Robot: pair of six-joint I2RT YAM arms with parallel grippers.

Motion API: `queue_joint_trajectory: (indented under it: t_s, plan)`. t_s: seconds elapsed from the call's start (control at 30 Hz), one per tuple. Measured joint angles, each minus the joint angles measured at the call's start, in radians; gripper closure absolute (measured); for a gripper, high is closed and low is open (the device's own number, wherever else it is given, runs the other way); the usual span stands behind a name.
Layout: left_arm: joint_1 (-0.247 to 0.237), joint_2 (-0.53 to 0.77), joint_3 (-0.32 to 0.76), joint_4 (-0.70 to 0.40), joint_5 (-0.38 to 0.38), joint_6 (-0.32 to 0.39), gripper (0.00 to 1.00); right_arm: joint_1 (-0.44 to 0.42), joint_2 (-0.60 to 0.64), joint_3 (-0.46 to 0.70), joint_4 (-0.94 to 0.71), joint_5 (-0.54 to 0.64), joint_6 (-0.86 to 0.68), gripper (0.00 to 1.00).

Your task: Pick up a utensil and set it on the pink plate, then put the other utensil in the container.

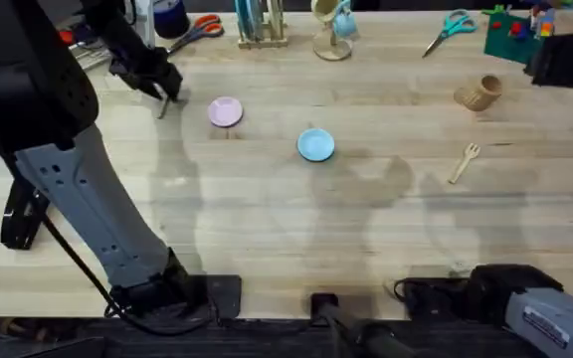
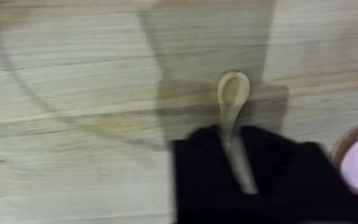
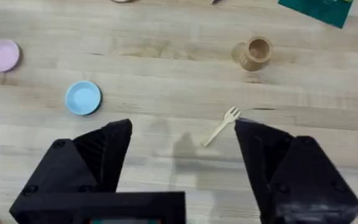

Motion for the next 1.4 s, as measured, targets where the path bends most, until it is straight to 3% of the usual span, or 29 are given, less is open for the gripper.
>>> queue_joint_trajectory:
  t_s: [0.03,0.1,0.7,0.87,1.2,1.3,1.4]
  plan:
    - [-0.001,0.0,0.0,-0.003,0.001,0.001,0.883,0.0,0.0,0.0,0.0,0.0,0.0,0.005]
    - [-0.003,0.0,0.003,-0.008,-0.001,0.004,0.948,0.0,0.0,0.0,0.0,0.0,0.0,0.005]
    - [-0.002,-0.011,0.016,-0.103,0.003,0.004,0.958,0.0,0.0,0.0,0.0,0.0,0.0,0.005]
    - [-0.002,-0.109,0.016,-0.143,0.015,0.004,0.957,0.0,0.0,0.0,0.0,0.0,0.0,0.005]
    - [-0.002,-0.366,0.038,-0.243,0.112,0.004,0.958,0.0,0.0,0.0,0.0,0.0,0.0,0.005]
    - [-0.028,-0.389,0.038,-0.256,0.149,0.0,0.958,0.0,0.0,0.0,0.0,0.0,0.0,0.005]
    - [-0.086,-0.387,0.038,-0.255,0.153,0.0,0.958,0.0,0.0,0.0,0.0,0.0,0.0,0.006]
